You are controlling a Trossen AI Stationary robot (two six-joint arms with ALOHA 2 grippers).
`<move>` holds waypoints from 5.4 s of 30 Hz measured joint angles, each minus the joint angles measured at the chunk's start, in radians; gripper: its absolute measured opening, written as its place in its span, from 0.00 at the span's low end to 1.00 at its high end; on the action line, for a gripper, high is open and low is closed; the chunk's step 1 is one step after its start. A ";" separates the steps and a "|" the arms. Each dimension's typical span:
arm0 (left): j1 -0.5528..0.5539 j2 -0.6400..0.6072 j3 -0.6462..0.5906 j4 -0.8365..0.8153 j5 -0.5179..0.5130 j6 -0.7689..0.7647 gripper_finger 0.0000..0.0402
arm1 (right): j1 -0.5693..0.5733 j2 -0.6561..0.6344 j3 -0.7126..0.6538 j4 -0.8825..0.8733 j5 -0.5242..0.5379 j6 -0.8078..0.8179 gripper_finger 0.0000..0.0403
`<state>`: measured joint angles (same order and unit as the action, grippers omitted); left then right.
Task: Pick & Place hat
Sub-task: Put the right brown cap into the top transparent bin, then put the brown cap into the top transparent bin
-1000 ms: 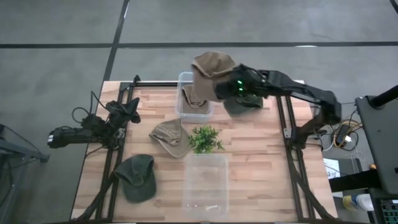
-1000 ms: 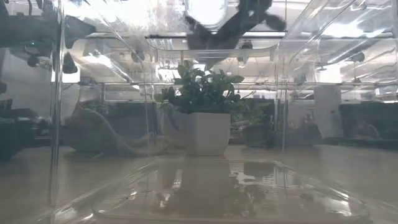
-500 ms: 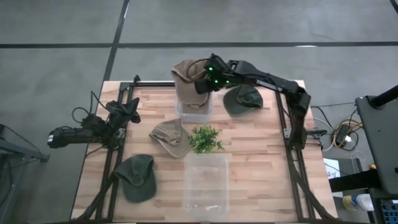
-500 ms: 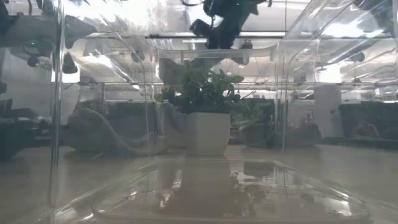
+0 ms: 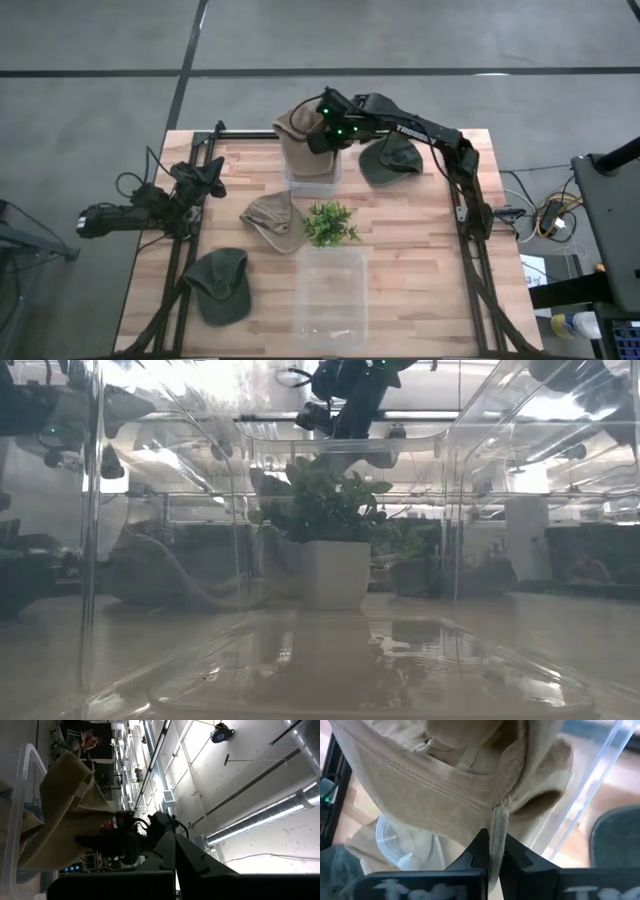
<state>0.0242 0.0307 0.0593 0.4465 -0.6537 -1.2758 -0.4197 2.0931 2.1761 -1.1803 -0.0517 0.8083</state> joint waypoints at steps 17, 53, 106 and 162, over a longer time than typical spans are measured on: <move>0.000 0.000 0.000 -0.002 -0.003 0.000 0.00 | 0.005 -0.003 -0.024 -0.039 -0.087 -0.001 0.41; -0.001 0.214 0.239 -0.243 0.399 0.183 0.41 | 0.036 -0.082 0.169 -0.050 -0.099 -0.245 0.72; -0.336 1.366 0.800 -1.120 0.411 1.467 0.42 | 0.043 -0.141 0.170 -0.073 -0.136 -0.304 0.63; -0.391 1.213 1.503 -1.730 -0.008 1.412 0.01 | 0.053 -0.065 0.172 0.213 -0.506 0.049 0.60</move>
<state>-0.3670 1.2438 1.5624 -1.2836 -0.6618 0.1360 -0.3666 2.0281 2.3478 -0.9677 -0.5574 0.8572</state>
